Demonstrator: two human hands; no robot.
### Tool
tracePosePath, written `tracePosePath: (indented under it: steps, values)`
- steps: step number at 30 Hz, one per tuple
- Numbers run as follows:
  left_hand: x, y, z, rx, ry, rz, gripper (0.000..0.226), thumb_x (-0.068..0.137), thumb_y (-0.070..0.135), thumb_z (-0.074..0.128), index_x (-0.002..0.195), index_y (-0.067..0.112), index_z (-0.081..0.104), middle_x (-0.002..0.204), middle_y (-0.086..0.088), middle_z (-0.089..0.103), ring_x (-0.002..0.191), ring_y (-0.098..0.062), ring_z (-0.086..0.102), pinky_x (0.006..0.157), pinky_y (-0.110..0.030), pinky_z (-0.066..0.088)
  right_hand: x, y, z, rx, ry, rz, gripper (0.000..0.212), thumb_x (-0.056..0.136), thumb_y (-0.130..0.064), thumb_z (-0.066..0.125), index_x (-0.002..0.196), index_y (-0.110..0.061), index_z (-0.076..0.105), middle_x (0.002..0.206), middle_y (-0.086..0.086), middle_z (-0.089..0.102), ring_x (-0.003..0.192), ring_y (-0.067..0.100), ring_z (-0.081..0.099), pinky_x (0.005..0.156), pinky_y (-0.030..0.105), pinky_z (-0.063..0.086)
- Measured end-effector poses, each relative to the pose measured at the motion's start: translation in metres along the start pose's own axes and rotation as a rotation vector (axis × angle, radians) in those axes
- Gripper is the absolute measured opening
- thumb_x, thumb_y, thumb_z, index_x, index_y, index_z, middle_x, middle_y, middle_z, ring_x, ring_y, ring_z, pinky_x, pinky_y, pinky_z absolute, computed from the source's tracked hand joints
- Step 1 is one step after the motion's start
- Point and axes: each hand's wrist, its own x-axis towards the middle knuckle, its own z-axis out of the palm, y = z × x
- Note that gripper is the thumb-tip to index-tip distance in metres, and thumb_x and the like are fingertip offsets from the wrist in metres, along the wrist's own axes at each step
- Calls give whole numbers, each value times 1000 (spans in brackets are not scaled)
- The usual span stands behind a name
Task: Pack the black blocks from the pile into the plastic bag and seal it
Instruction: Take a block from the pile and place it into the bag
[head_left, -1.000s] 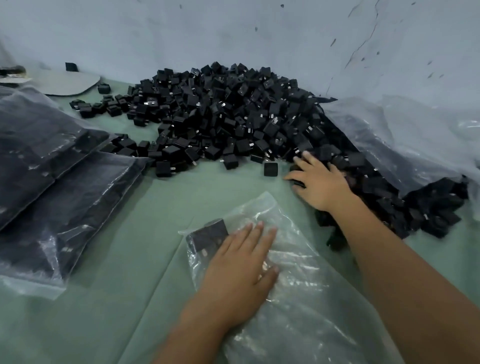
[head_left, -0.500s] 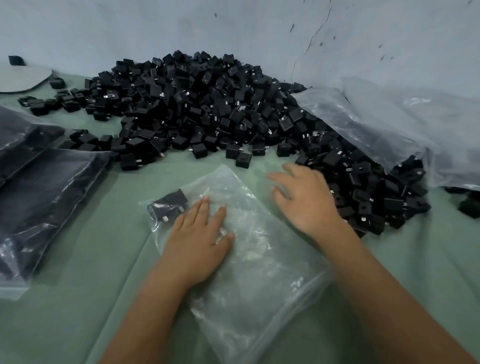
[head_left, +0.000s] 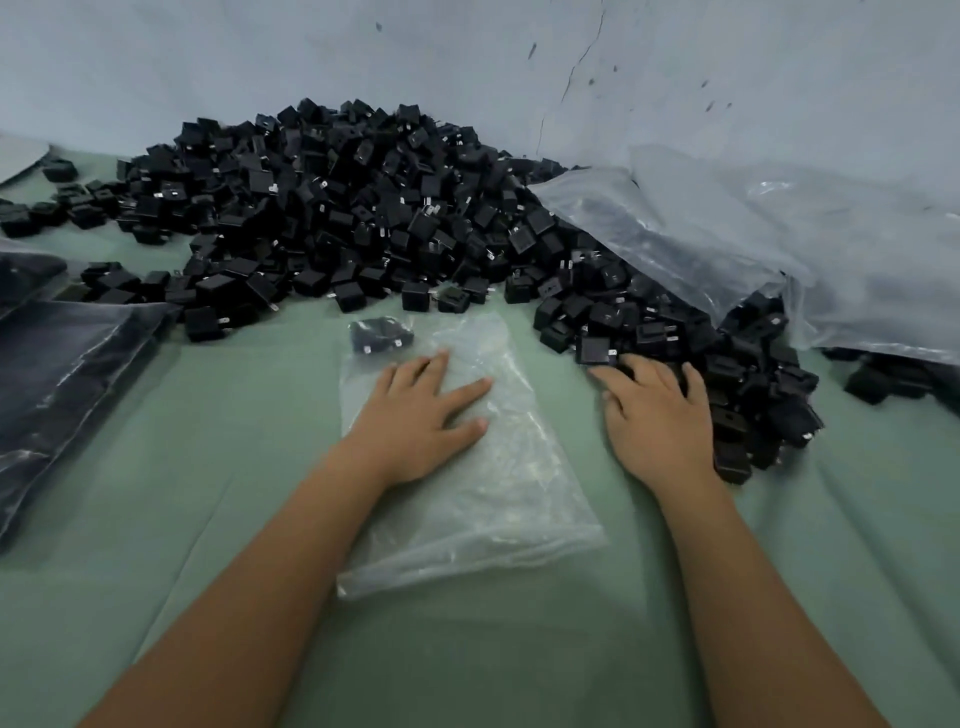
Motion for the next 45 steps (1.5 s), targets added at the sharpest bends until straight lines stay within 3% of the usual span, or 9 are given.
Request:
tracePosePath:
  steps: [8,12,19,23,26,29,33,37,45]
  values:
    - [-36,10,-3,-253,238,-64,45,96,53,45,140,47,45,159,-1,30,145,-23,25,118,-44,22,-22,-13,-4,445,243,7,54,82,7,57,130,-17,58,123,3,62,117,24,53,109,30,30]
    - [-52,23,16,-201,101,-54,51,97,58,32,147,51,29,164,3,11,151,-18,6,123,-41,1,-36,-46,-9,983,248,186,48,85,-4,67,128,-24,59,122,-9,61,111,4,56,89,-1,35]
    - [-45,22,27,-177,202,-67,50,95,58,34,144,51,35,163,4,17,150,-18,9,121,-40,0,-43,-54,-13,1281,219,296,40,84,-13,73,120,-27,64,98,-26,63,90,-15,60,68,-1,44]
    - [-51,24,20,-239,482,27,24,92,38,56,111,33,71,122,8,61,119,-18,50,99,-36,37,-45,-66,-18,1432,125,149,27,84,-12,72,103,-32,72,96,-14,74,89,-5,66,67,6,47]
    - [-61,23,9,-332,378,121,22,88,49,59,94,34,73,89,15,61,91,-9,57,76,-29,46,-51,-75,-23,1202,285,21,31,86,-19,70,109,-40,68,107,-16,65,94,-2,62,72,10,47]
    - [-70,22,1,-443,49,205,49,68,78,59,109,53,62,106,19,54,106,-1,48,91,-22,41,-64,-84,-27,723,476,-135,35,89,-24,64,123,-30,62,106,-16,58,88,5,59,72,24,50]
    - [-76,22,-2,-610,67,195,22,71,40,78,83,52,65,95,21,63,93,-2,57,79,-15,44,-85,-106,-29,487,661,-499,31,84,-18,60,112,-5,65,108,8,64,94,25,61,74,32,52]
    - [-77,17,-2,-792,199,73,23,70,3,55,60,22,64,55,7,58,53,-5,47,54,-18,40,-99,-125,-30,470,596,-703,26,74,-16,57,93,-1,65,89,10,61,66,23,53,51,33,45]
    - [-70,10,-1,-1044,521,-19,8,89,17,71,83,12,75,75,-1,71,65,-8,57,68,-30,50,-84,-117,-22,176,154,-529,23,86,-24,54,108,-18,56,99,-1,44,85,20,51,56,29,38]
